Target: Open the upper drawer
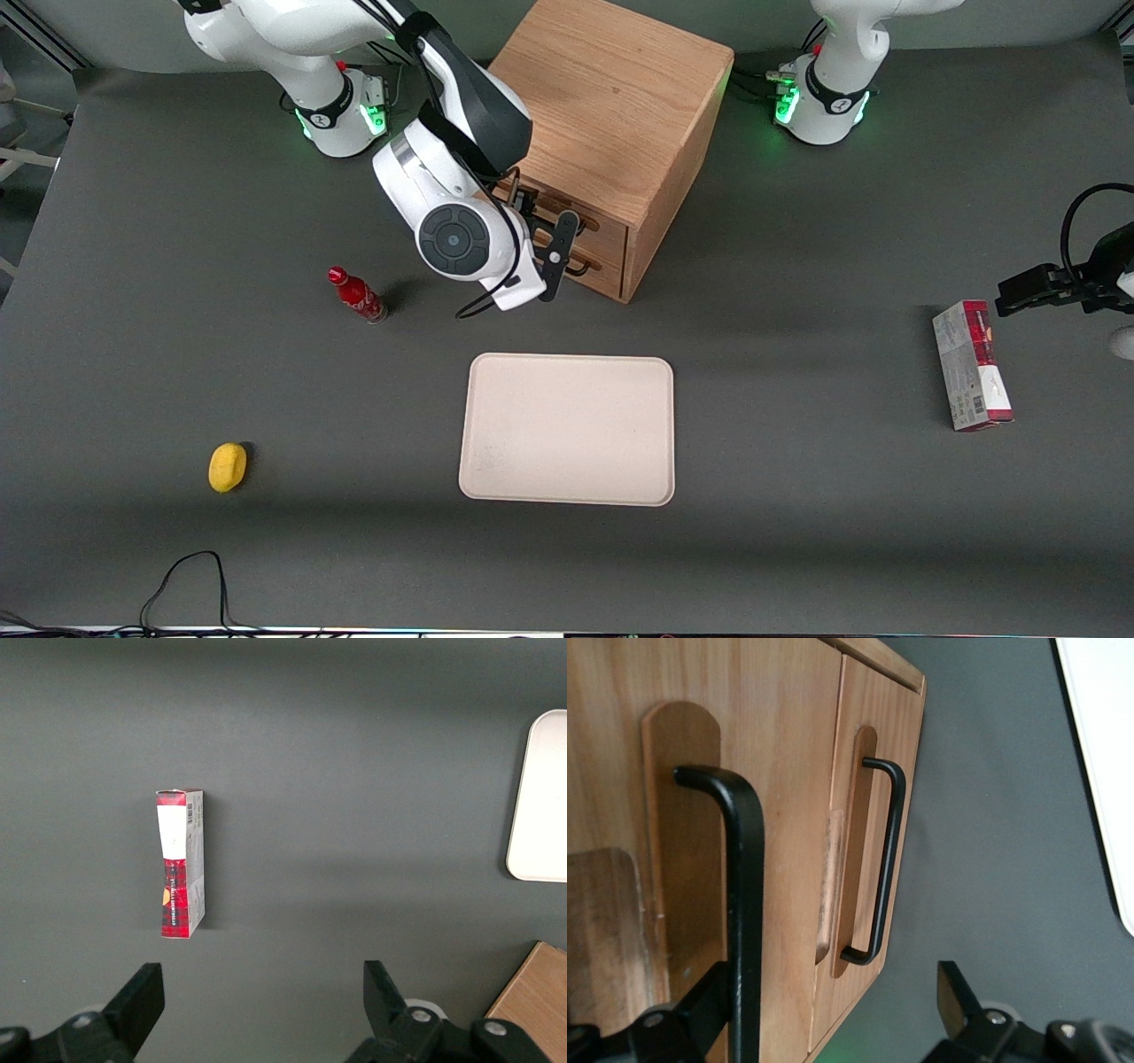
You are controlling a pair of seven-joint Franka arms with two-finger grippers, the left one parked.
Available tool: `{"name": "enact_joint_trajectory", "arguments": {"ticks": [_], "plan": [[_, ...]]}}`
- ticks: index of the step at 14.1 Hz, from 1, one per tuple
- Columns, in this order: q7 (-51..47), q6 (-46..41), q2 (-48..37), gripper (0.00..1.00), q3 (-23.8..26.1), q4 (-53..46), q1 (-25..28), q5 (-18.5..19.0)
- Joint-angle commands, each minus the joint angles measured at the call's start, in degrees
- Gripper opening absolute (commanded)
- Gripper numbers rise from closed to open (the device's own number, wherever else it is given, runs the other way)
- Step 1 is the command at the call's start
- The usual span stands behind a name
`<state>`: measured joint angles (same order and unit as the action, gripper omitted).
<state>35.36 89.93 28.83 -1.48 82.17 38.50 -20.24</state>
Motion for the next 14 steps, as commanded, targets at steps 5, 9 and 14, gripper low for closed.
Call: {"name": "enact_joint_trajectory", "arguments": {"ticks": [5,9,14], "plan": [[0.9,4.2,1.4,1.00,-0.3,0.9,0.5,-1.2],[0.9,5.3,1.8,1.00,-0.4,0.7,0.1,-0.9],[0.9,6.6,2.3,1.00,-0.5,0.2,-1.2,-0.5]]}}
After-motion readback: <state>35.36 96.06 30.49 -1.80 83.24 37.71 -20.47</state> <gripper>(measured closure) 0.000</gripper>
